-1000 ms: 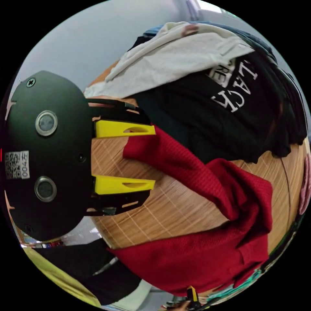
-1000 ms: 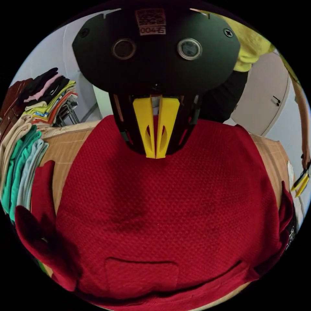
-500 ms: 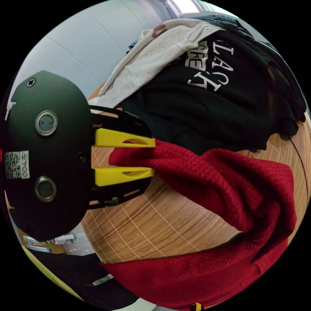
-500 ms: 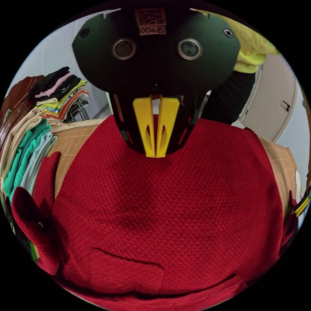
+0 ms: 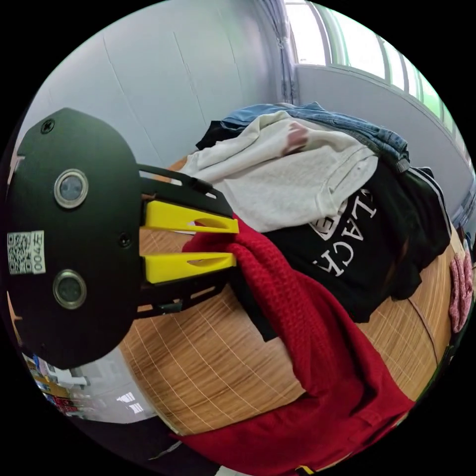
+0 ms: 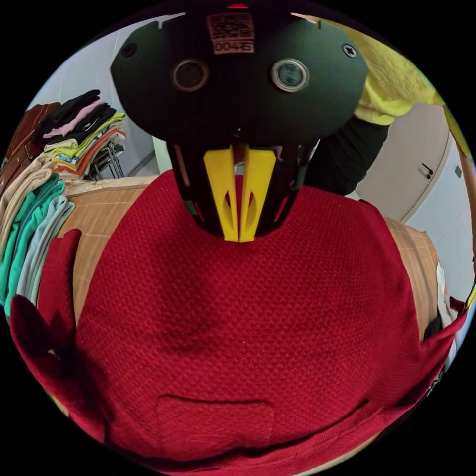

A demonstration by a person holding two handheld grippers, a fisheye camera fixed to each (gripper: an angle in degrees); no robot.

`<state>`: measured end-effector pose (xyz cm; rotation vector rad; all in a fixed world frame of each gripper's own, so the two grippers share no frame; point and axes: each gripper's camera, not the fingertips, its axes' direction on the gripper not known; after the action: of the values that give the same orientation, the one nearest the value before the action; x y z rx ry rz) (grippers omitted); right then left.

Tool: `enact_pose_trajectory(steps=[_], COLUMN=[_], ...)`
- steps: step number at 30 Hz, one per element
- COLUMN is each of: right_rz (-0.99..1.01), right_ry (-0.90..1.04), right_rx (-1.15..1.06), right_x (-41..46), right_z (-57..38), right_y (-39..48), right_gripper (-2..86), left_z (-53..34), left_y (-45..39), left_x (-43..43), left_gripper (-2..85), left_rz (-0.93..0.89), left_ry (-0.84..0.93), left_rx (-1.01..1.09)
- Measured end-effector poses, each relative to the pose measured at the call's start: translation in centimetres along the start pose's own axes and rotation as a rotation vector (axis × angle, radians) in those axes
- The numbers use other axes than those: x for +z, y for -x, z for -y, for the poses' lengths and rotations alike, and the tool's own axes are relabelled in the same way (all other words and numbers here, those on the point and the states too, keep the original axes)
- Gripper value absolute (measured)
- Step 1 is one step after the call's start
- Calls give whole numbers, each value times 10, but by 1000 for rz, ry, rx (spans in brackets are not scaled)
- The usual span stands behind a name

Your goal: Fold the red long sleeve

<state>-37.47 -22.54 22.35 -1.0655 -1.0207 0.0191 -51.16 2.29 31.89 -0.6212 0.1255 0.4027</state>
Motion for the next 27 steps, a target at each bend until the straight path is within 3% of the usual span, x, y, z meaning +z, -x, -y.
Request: enact_pose_trajectory(steps=[3, 9, 14, 21, 23, 27], right_rz=[-42, -67, 8, 174, 305, 513], right_ry=[-57, -130, -139, -177, -296, -561], right_rx=[-2, -1, 11, 15, 18, -1], right_x=[0, -1, -5, -19, -39, -76], right_z=[-12, -34, -47, -72, -90, -113], right_y=[-3, -20, -53, -94, -110, -139], right_gripper=[-5, -4, -3, 55, 122, 165], left_z=[-3, -40, -51, 18, 46, 82], left_y=[11, 54, 36, -89, -121, -135], left_x=[34, 56, 74, 126, 147, 187], left_gripper=[59, 27, 28, 67, 93, 132], left_rz=[-35, -173, -580, -913, -1076, -1417], left_ry=[99, 23, -143, -118, -110, -149], left_rx=[60, -62, -165, -81, -83, -207])
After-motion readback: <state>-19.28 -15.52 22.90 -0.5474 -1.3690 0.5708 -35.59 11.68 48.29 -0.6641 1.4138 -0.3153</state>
